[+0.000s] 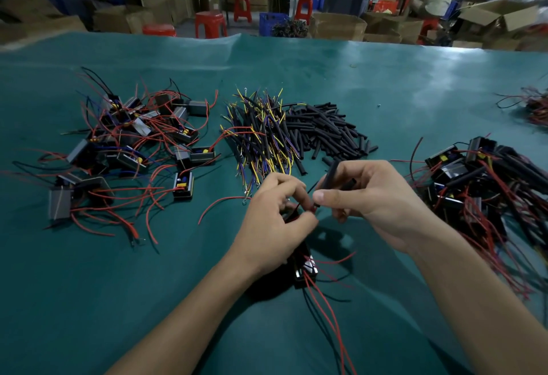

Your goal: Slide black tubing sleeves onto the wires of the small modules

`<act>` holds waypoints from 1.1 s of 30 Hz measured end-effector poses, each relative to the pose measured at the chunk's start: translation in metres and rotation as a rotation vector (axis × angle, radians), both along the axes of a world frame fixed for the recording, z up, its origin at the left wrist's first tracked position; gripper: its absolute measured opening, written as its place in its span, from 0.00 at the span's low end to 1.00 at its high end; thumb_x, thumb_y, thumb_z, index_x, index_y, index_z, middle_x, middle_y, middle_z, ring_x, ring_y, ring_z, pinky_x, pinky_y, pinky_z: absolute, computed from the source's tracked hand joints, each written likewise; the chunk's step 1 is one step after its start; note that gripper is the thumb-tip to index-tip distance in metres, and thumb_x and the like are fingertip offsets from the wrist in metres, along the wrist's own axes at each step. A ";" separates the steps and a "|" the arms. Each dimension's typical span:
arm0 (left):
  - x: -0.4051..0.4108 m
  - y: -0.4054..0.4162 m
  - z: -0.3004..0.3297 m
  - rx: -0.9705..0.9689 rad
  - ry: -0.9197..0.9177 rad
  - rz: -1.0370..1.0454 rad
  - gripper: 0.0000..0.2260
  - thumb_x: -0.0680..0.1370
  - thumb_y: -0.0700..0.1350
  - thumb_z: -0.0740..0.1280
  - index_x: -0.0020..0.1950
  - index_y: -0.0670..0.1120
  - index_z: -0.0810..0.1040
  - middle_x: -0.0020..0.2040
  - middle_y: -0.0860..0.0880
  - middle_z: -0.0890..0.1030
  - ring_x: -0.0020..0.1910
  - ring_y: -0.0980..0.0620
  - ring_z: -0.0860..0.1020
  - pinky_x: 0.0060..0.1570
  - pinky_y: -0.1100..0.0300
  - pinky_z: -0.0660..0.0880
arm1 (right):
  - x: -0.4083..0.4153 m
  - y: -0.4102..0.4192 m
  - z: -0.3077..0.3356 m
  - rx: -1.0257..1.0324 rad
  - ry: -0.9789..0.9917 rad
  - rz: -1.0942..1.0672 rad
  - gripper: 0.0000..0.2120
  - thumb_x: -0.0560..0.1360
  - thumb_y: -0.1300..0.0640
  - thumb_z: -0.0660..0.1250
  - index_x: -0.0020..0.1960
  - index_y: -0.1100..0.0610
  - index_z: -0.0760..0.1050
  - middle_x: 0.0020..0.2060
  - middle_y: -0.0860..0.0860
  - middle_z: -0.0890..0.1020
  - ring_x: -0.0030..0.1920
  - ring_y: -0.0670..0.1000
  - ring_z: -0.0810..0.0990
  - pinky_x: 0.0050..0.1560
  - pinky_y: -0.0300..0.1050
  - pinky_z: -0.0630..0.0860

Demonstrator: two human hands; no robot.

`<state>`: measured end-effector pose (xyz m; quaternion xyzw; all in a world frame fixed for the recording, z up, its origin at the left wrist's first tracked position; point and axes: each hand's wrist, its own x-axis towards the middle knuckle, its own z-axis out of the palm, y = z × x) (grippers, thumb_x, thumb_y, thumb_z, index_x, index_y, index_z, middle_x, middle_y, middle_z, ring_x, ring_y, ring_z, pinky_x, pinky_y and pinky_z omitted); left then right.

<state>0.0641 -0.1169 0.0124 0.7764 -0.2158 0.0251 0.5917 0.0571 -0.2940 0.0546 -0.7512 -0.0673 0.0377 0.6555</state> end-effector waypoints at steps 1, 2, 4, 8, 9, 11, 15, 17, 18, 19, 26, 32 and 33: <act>0.002 0.004 0.001 0.052 0.010 -0.036 0.03 0.70 0.44 0.70 0.39 0.52 0.78 0.52 0.50 0.75 0.55 0.53 0.76 0.57 0.57 0.75 | 0.000 0.000 -0.001 0.002 -0.005 -0.013 0.07 0.64 0.59 0.80 0.39 0.59 0.84 0.32 0.57 0.81 0.28 0.49 0.76 0.29 0.37 0.73; 0.004 0.008 0.003 0.123 0.008 -0.070 0.02 0.70 0.47 0.71 0.40 0.53 0.79 0.53 0.51 0.75 0.57 0.53 0.75 0.58 0.57 0.73 | 0.001 0.000 -0.001 0.002 -0.009 -0.026 0.07 0.64 0.59 0.80 0.39 0.59 0.84 0.31 0.57 0.81 0.28 0.49 0.76 0.29 0.38 0.73; 0.010 0.016 0.008 0.247 -0.004 -0.126 0.02 0.71 0.51 0.71 0.42 0.57 0.82 0.53 0.53 0.76 0.60 0.52 0.73 0.59 0.59 0.71 | 0.001 -0.002 0.000 -0.004 -0.013 -0.041 0.07 0.63 0.59 0.80 0.39 0.58 0.84 0.30 0.55 0.80 0.27 0.50 0.76 0.29 0.38 0.73; 0.018 0.034 0.019 0.318 0.040 -0.263 0.07 0.70 0.51 0.77 0.47 0.59 0.85 0.54 0.54 0.76 0.59 0.56 0.74 0.58 0.64 0.70 | 0.000 -0.002 0.002 -0.001 -0.036 -0.061 0.09 0.62 0.59 0.80 0.39 0.60 0.83 0.32 0.60 0.80 0.28 0.51 0.75 0.29 0.39 0.73; 0.019 0.036 0.021 0.318 0.036 -0.282 0.08 0.71 0.48 0.79 0.48 0.57 0.86 0.54 0.53 0.77 0.57 0.56 0.75 0.58 0.63 0.71 | -0.001 -0.002 0.003 0.006 -0.047 -0.068 0.09 0.62 0.59 0.80 0.39 0.60 0.83 0.34 0.63 0.80 0.28 0.51 0.75 0.29 0.39 0.73; 0.021 0.035 0.022 0.290 0.018 -0.274 0.08 0.71 0.44 0.80 0.48 0.52 0.88 0.51 0.49 0.78 0.52 0.54 0.77 0.57 0.58 0.73 | -0.001 -0.001 0.004 0.021 -0.066 -0.079 0.09 0.62 0.59 0.80 0.38 0.60 0.83 0.37 0.68 0.80 0.29 0.52 0.75 0.29 0.41 0.73; 0.021 0.034 0.019 0.149 0.098 -0.227 0.06 0.70 0.39 0.80 0.42 0.50 0.88 0.41 0.42 0.80 0.40 0.49 0.78 0.45 0.51 0.73 | -0.001 0.001 0.003 0.016 -0.091 -0.047 0.11 0.62 0.58 0.81 0.39 0.62 0.83 0.36 0.69 0.80 0.29 0.52 0.75 0.29 0.42 0.73; 0.020 0.032 0.015 0.110 0.156 -0.210 0.04 0.70 0.41 0.80 0.40 0.50 0.88 0.37 0.45 0.81 0.37 0.53 0.78 0.41 0.56 0.73 | -0.002 0.003 0.002 -0.001 -0.091 -0.023 0.11 0.63 0.59 0.81 0.40 0.64 0.82 0.33 0.63 0.81 0.28 0.51 0.75 0.29 0.41 0.73; 0.020 0.031 0.013 0.094 0.183 -0.197 0.03 0.68 0.44 0.80 0.40 0.49 0.88 0.35 0.47 0.82 0.37 0.53 0.78 0.41 0.57 0.73 | -0.002 0.003 0.001 -0.013 -0.090 -0.014 0.11 0.63 0.59 0.81 0.40 0.64 0.82 0.32 0.60 0.81 0.28 0.51 0.75 0.29 0.40 0.73; 0.020 0.029 0.011 0.079 0.205 -0.179 0.04 0.67 0.47 0.79 0.40 0.49 0.88 0.36 0.47 0.84 0.37 0.52 0.78 0.41 0.57 0.73 | -0.002 0.004 0.001 -0.037 -0.093 -0.008 0.11 0.63 0.60 0.81 0.39 0.64 0.82 0.32 0.58 0.82 0.27 0.50 0.75 0.29 0.40 0.73; 0.026 0.041 0.017 0.108 0.168 -0.298 0.06 0.71 0.35 0.78 0.44 0.44 0.86 0.38 0.49 0.85 0.36 0.59 0.79 0.38 0.67 0.73 | -0.002 0.010 -0.003 -0.272 -0.061 0.034 0.08 0.66 0.64 0.82 0.36 0.58 0.83 0.29 0.56 0.83 0.28 0.49 0.77 0.28 0.41 0.73; 0.026 0.039 0.015 0.178 0.100 -0.298 0.08 0.71 0.32 0.77 0.47 0.42 0.85 0.38 0.50 0.85 0.37 0.62 0.80 0.39 0.71 0.72 | -0.002 0.012 -0.009 -0.376 -0.055 0.009 0.10 0.64 0.56 0.84 0.37 0.57 0.84 0.29 0.56 0.83 0.27 0.50 0.76 0.30 0.44 0.74; 0.026 0.040 0.014 0.179 0.099 -0.297 0.07 0.71 0.33 0.77 0.47 0.43 0.86 0.38 0.51 0.85 0.37 0.62 0.80 0.40 0.70 0.73 | -0.001 0.013 -0.009 -0.381 -0.052 0.005 0.10 0.64 0.56 0.84 0.37 0.57 0.84 0.29 0.56 0.83 0.27 0.49 0.76 0.29 0.44 0.75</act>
